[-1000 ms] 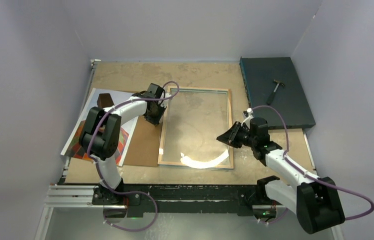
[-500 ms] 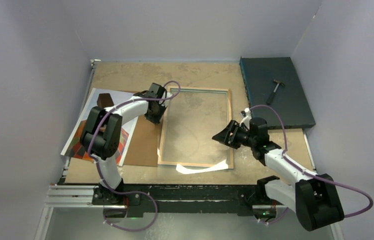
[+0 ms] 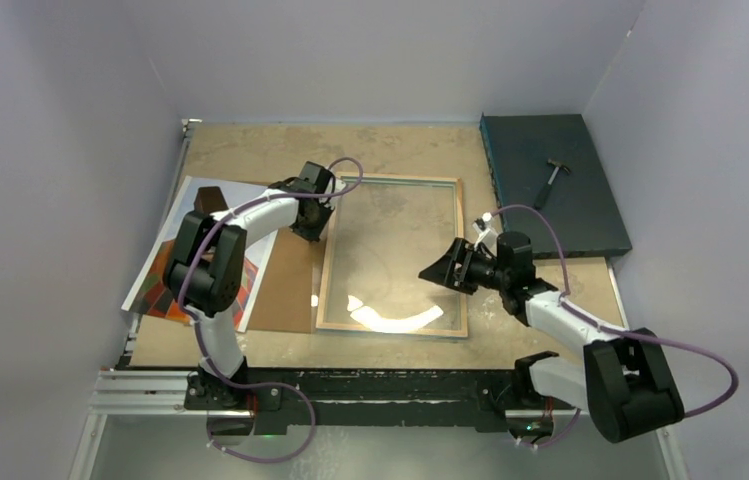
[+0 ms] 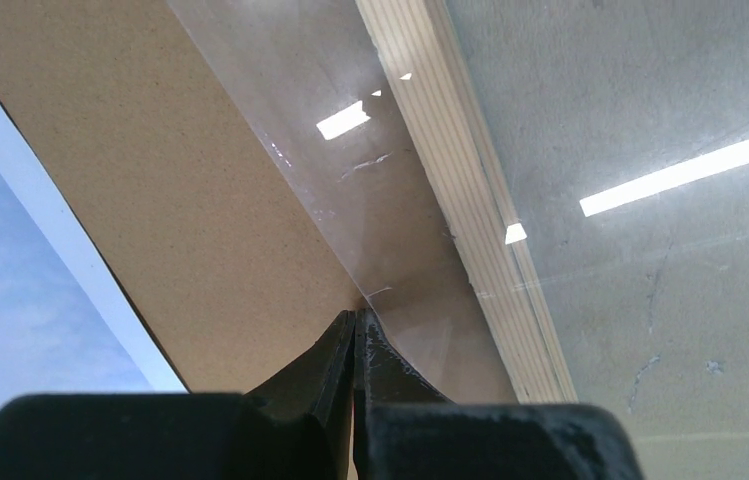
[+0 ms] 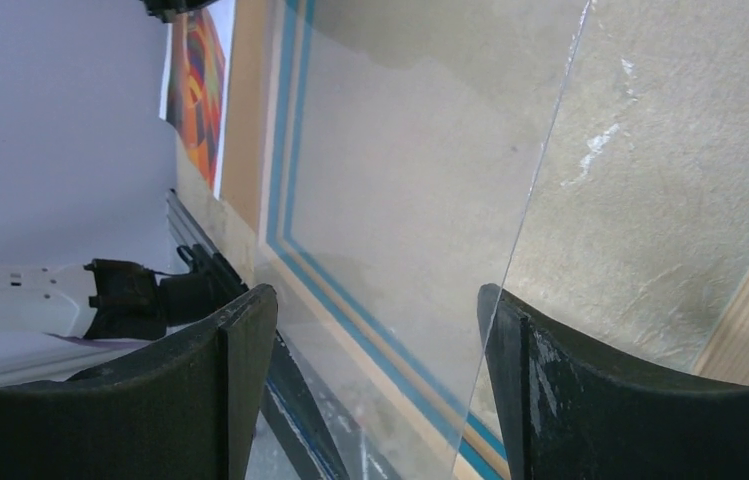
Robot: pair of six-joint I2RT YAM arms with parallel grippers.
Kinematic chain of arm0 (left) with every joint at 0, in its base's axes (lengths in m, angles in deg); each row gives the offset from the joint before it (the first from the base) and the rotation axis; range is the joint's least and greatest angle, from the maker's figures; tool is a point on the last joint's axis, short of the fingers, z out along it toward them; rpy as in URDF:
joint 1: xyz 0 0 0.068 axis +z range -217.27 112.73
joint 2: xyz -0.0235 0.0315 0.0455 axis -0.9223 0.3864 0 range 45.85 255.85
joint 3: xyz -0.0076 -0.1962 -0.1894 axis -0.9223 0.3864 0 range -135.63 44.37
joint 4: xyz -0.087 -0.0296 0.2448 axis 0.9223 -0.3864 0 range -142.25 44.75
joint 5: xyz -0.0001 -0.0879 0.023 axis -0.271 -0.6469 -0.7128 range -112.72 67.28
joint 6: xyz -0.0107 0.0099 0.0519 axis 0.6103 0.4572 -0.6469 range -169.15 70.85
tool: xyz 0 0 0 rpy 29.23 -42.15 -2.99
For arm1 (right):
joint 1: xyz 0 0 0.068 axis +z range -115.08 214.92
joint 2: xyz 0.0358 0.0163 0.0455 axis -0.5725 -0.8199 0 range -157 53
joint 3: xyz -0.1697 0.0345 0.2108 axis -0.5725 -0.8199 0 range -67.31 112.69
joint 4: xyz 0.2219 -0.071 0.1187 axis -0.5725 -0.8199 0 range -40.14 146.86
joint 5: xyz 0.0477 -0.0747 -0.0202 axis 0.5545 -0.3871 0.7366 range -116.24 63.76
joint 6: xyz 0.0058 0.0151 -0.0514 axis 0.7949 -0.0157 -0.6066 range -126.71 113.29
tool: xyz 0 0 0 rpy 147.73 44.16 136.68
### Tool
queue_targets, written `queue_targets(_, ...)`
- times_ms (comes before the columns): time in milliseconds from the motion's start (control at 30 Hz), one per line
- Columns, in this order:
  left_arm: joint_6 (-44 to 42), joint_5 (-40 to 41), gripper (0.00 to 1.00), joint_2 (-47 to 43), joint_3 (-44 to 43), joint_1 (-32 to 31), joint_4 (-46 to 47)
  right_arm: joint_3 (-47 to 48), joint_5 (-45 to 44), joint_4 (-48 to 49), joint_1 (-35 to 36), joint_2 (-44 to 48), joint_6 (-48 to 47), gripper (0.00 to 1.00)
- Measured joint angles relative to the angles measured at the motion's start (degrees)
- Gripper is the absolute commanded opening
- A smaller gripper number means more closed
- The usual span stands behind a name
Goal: Put the photo into the frame
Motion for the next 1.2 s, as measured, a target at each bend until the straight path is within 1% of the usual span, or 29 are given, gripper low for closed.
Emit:
queue_targets(267, -0.9, 1.2, 0.0, 0.8, -0.1, 0.0, 0.4, 0.1, -0.2, 6.9, 0.0, -10.9, -0.1, 0.71)
queue_targets(467, -1.4, 1.8, 0.0, 0.8, -0.1, 0.0, 0.4, 0.1, -1.2, 12.2, 0.0, -17.1, 0.4, 0.72)
queue_targets(700, -1.5, 2.1, 0.0, 0.8, 0.3, 0.0, 0.8, 1.2, -5.5, 15.0, 0.0, -19.1, 0.3, 0.76)
queue_targets(867, -1.6, 2.0, 0.0, 0.8, 0.3, 0.0, 0.9, 1.8, -8.2, 15.7, 0.0, -19.4, -0.2, 0.77)
queue_targets(900, -1.7, 2.0, 0.0, 0.8, 0.3, 0.0, 0.9, 1.9, -8.6, 15.8, 0.0, -19.4, -0.3, 0.76)
queue_targets(1000, -2.2, 2.0, 0.0, 0.8, 0.3, -0.1, 0.9, 2.0, -9.7, 15.9, 0.4, -19.4, -0.9, 0.64)
queue_targets(1100, -2.4, 2.0, 0.0, 0.8, 0.3, -0.2, 0.9, 2.0, -10.5, 15.9, 0.8, -19.5, -1.6, 0.6)
queue_targets(1200, -2.4, 2.1, 0.0, 0.8, 0.3, -0.2, 0.9, 1.9, -10.7, 15.6, 1.5, -18.9, -1.8, 0.53)
